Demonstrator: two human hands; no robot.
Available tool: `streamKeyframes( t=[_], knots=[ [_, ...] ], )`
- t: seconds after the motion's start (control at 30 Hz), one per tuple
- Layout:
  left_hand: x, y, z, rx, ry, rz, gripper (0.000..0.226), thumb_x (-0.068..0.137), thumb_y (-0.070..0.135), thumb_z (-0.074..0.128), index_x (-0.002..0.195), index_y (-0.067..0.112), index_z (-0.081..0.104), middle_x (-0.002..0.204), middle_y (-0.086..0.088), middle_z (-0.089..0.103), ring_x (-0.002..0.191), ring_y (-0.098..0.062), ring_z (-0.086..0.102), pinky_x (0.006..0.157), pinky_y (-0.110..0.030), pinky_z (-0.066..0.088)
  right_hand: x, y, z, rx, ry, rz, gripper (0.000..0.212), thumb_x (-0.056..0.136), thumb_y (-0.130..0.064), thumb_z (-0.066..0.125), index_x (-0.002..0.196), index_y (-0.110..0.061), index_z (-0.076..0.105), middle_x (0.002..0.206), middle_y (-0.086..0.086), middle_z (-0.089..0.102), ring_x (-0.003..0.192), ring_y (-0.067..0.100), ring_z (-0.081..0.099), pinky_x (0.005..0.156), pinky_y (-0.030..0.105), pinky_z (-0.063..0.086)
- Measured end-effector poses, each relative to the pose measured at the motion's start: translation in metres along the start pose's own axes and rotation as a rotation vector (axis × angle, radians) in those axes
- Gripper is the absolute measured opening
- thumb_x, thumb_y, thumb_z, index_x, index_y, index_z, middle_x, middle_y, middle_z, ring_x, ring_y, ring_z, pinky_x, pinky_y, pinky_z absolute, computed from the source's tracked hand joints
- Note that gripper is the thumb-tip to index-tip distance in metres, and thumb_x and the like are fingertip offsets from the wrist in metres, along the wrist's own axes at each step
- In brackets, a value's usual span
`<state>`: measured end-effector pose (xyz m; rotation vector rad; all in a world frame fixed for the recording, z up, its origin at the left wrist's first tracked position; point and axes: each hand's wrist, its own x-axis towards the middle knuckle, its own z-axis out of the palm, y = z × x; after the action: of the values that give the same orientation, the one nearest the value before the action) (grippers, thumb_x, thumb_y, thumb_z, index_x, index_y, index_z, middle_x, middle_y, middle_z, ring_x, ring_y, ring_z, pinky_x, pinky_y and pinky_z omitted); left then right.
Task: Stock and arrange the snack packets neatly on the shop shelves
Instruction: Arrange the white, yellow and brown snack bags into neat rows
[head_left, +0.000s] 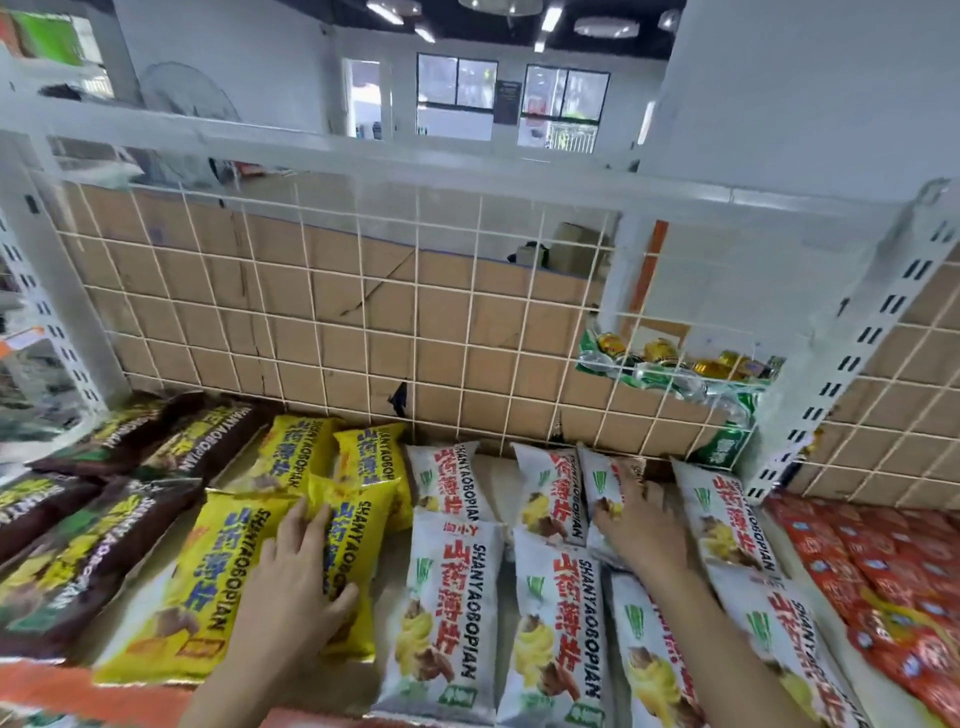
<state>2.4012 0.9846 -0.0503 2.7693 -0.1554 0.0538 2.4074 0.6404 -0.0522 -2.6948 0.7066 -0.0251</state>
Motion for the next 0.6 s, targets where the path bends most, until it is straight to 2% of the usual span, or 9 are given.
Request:
streamKeyframes(
  t=[0.1, 0.2, 0.37, 0.5, 0.6],
  knots=[
    [-0.001, -0.002, -0.003, 0.126, -0.065, 0.041, 0.092, 0.086, 0.057, 0.049, 0.149, 0.02, -0.007, 0.156, 0.001, -0.016, 0.144, -0.022, 0.003, 0.115, -0.033, 0.018, -0.005, -0.003, -0.001, -0.008, -0.01, 0.003, 0.073, 0.091, -0.054, 0.041, 0.148, -0.03, 0.003, 0.153, 0.014, 0.012, 0.138, 0.036, 0.021, 0.107, 0.045, 0.026],
    [0.001, -0.006, -0.003, 0.146, -0.088, 0.072, 0.094, 0.086, 0.062, 0.047, 0.15, 0.019, -0.007, 0.156, 0.002, -0.016, 0.145, -0.02, -0.006, 0.117, -0.034, 0.012, -0.015, -0.005, -0.001, 0.008, 0.019, -0.008, 0.073, 0.09, -0.056, 0.041, 0.148, -0.031, 0.006, 0.154, 0.011, 0.011, 0.138, 0.036, 0.021, 0.107, 0.047, 0.026],
    [0.011, -0.005, -0.006, -0.013, -0.014, 0.152, 0.095, 0.081, 0.058, 0.059, 0.15, 0.026, 0.003, 0.158, 0.001, 0.0, 0.145, -0.022, 0.006, 0.116, -0.038, 0.013, -0.03, 0.0, -0.003, 0.079, 0.119, -0.058, 0.064, 0.089, -0.057, 0.04, 0.146, -0.032, 0.022, 0.154, 0.006, 0.016, 0.138, 0.028, 0.026, 0.109, 0.049, 0.028],
    [0.027, 0.023, -0.007, -0.071, 0.039, 0.246, 0.084, 0.081, 0.047, 0.065, 0.148, 0.023, 0.021, 0.157, 0.001, 0.014, 0.143, -0.024, 0.015, 0.113, -0.043, 0.019, -0.031, 0.013, -0.015, 0.054, 0.174, -0.064, 0.066, 0.089, -0.059, 0.04, 0.145, -0.029, 0.022, 0.152, 0.005, 0.023, 0.138, 0.025, 0.027, 0.109, 0.05, 0.028],
    [0.04, 0.052, -0.001, -0.096, 0.056, 0.331, 0.078, 0.08, 0.041, 0.069, 0.145, 0.019, 0.032, 0.154, -0.002, 0.022, 0.14, -0.027, 0.023, 0.111, -0.044, 0.023, -0.027, 0.031, -0.028, 0.045, 0.204, -0.06, 0.067, 0.089, -0.056, 0.042, 0.145, -0.025, 0.023, 0.15, 0.003, 0.028, 0.135, 0.024, 0.031, 0.107, 0.046, 0.031]
  ],
)
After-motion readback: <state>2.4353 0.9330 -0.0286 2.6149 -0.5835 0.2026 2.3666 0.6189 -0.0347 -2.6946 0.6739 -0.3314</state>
